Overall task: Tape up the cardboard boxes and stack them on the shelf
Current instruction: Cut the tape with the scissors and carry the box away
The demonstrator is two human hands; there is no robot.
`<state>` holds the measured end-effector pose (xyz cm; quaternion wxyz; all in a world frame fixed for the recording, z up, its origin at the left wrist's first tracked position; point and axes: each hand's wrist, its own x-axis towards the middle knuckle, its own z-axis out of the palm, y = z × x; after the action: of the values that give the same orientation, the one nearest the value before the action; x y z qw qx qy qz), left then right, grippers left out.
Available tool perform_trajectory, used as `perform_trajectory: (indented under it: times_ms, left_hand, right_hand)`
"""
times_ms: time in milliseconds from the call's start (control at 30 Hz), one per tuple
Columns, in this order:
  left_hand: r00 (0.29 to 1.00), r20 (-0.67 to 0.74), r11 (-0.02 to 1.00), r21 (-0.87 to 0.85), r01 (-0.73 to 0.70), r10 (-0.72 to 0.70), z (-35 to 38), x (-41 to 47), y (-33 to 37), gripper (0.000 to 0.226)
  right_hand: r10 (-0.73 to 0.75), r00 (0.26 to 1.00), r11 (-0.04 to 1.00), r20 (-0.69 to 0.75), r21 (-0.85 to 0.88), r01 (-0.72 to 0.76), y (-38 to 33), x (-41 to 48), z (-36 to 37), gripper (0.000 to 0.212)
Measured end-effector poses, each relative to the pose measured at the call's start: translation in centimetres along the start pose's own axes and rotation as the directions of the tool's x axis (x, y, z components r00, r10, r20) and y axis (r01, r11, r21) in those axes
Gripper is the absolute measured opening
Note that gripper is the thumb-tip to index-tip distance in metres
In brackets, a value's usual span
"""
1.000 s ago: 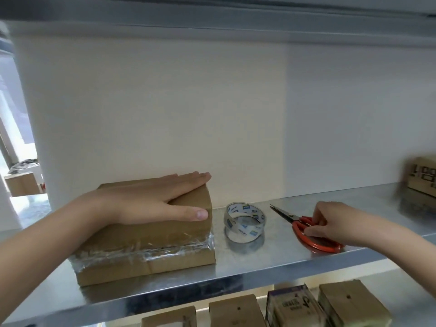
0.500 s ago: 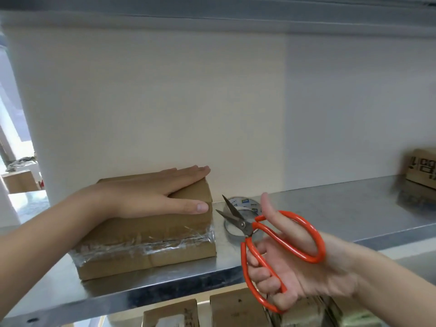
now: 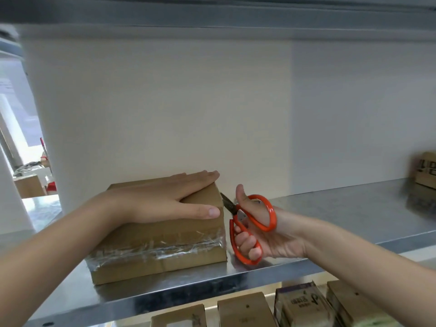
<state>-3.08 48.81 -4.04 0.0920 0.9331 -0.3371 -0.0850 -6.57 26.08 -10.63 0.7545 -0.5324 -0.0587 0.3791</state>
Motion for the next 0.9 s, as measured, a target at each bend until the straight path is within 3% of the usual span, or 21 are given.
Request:
perform_trajectory:
  times_ms: [67,200,267,333,400,467,533,600,700,767,833,900]
  left_hand:
    - [1.000,0.001,1.000,0.000,0.003,-0.003,0.0,0.0,0.0,0.084]
    - [1.000,-0.004,1.000,0.007,0.016,-0.016,0.0,-0.2,-0.2,0.083]
    - [1.000,-0.012,1.000,0.028,0.013,-0.012,0.0,-0.2,-0.2,0.082]
    - [1.000,-0.023,1.000,0.005,-0.016,0.016,-0.1,-0.1,-0.1,0.075]
    - [0.998,-0.028,0.995,-0.082,-0.055,0.053,-0.3,0.1,0.3,0.061]
    - [0.997,-0.037,0.992,-0.099,-0.074,0.071,-0.7,1.0,0.5,0.049]
    - [0.997,-0.056,0.998,-0.010,-0.061,0.061,-0.7,2.5,0.9,0.041]
    - [0.997,-0.066,0.999,0.040,-0.035,0.038,-0.5,4.0,0.9,0.040]
    - [0.997,-0.067,0.999,-0.044,0.022,-0.025,-0.2,5.6,0.4,0.046]
    - [0.998,-0.064,0.996,-0.081,-0.022,0.017,0.0,5.9,0.1,0.049]
    - [0.995,-0.074,0.988,-0.133,-0.077,0.067,0.0,5.5,0.4,0.047]
    - [0.983,-0.177,0.983,-0.166,-0.082,0.052,-0.2,4.9,1.1,0.044]
  right_hand:
    - [-0.022,0.974,0.998,-0.224,-0.069,0.007,-0.9,-1.0,-0.3,0.060]
    - [-0.138,0.936,0.985,-0.325,-0.146,0.094,-1.4,-2.6,-0.4,0.056]
    - [-0.181,0.908,0.942,-0.377,-0.333,0.050,-2.7,-5.2,-0.6,0.054]
    - [-0.305,0.795,0.780,-0.524,-0.617,-0.107,-3.6,-7.1,-1.7,0.056]
    - [-0.477,0.629,0.470,-0.614,-0.783,-0.408,-4.0,-8.1,-4.1,0.060]
    - [-0.572,0.544,0.188,-0.613,-0.744,-0.641,-3.5,-8.3,-6.3,0.054]
    - [-0.570,0.530,0.038,-0.628,-0.664,-0.747,-2.7,-8.0,-7.7,0.043]
    - [-0.553,0.535,-0.021,-0.638,-0.631,-0.775,-2.2,-7.5,-8.6,0.037]
    - [-0.544,0.528,-0.009,-0.652,-0.625,-0.780,-2.2,-6.7,-9.0,0.036]
    - [-0.531,0.533,-0.042,-0.658,-0.609,-0.792,-2.2,-6.5,-8.9,0.037]
    - [-0.601,0.543,-0.109,-0.586,-0.613,-0.783,-2.6,-6.0,-8.1,0.035]
    - [-0.741,0.539,-0.060,-0.401,-0.760,-0.648,-2.9,-4.6,-6.2,0.027]
